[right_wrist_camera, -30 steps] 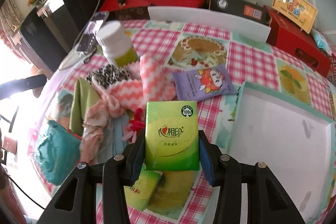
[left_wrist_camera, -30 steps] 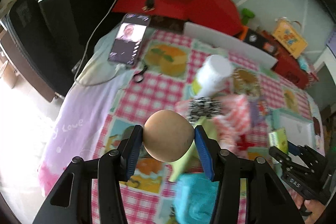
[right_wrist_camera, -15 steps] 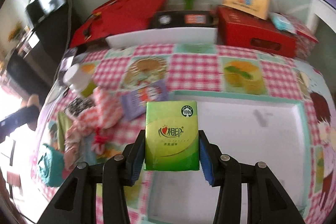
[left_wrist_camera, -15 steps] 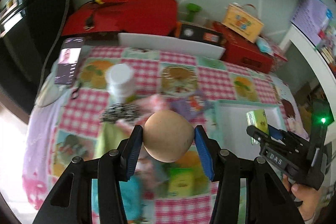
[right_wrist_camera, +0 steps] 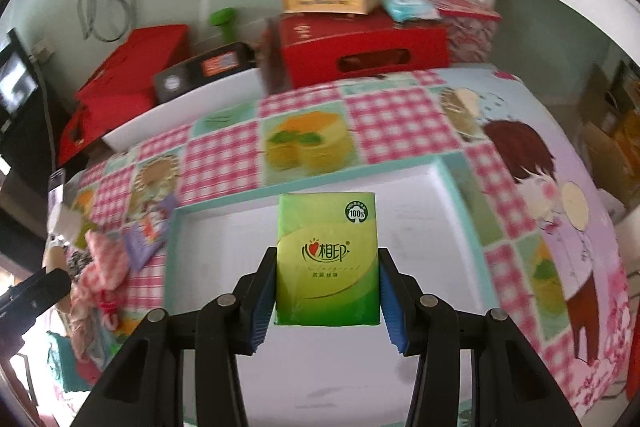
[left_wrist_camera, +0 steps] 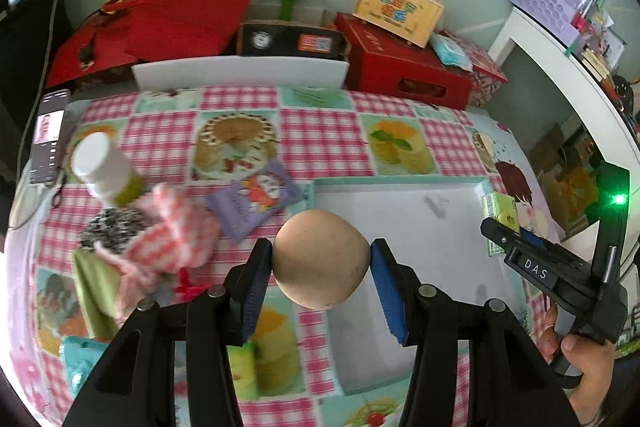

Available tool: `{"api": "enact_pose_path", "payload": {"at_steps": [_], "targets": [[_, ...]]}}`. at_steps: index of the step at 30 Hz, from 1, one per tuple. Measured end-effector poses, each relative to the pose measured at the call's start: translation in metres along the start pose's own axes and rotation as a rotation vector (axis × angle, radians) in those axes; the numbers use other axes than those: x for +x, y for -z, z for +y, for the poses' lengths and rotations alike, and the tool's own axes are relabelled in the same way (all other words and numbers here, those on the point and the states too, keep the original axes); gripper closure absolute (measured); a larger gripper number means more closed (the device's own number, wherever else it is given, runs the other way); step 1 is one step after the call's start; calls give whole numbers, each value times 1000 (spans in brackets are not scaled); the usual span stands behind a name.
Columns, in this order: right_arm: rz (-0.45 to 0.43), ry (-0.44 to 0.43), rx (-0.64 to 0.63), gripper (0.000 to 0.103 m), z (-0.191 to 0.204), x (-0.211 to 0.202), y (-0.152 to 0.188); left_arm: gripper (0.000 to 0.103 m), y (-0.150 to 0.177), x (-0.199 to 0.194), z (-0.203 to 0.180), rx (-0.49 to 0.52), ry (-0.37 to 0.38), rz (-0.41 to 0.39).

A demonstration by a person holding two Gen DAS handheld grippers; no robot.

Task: Organize soft objects
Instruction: 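Carry the bun and tissue pack into the white tray and open both grippers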

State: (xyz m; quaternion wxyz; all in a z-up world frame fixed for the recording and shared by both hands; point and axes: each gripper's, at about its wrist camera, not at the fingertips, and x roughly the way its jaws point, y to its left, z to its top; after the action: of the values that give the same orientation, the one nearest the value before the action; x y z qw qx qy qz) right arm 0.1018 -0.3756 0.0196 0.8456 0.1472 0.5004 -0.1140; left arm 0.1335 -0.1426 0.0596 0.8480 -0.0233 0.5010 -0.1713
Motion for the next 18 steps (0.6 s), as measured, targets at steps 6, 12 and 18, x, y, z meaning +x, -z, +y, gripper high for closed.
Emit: {"api": "enact_pose_path", "payload": {"at_steps": [6,12,18], "targets": [[17,29,59,54,-34,10,-3,51,0,28,-24,26,20,3],[50,12,52,53,-44,41,-8,51,5,65,-35,57,2,19],[63,48,11,53,-41,64,-9,51,8,96,-42,81,18,51]]}}
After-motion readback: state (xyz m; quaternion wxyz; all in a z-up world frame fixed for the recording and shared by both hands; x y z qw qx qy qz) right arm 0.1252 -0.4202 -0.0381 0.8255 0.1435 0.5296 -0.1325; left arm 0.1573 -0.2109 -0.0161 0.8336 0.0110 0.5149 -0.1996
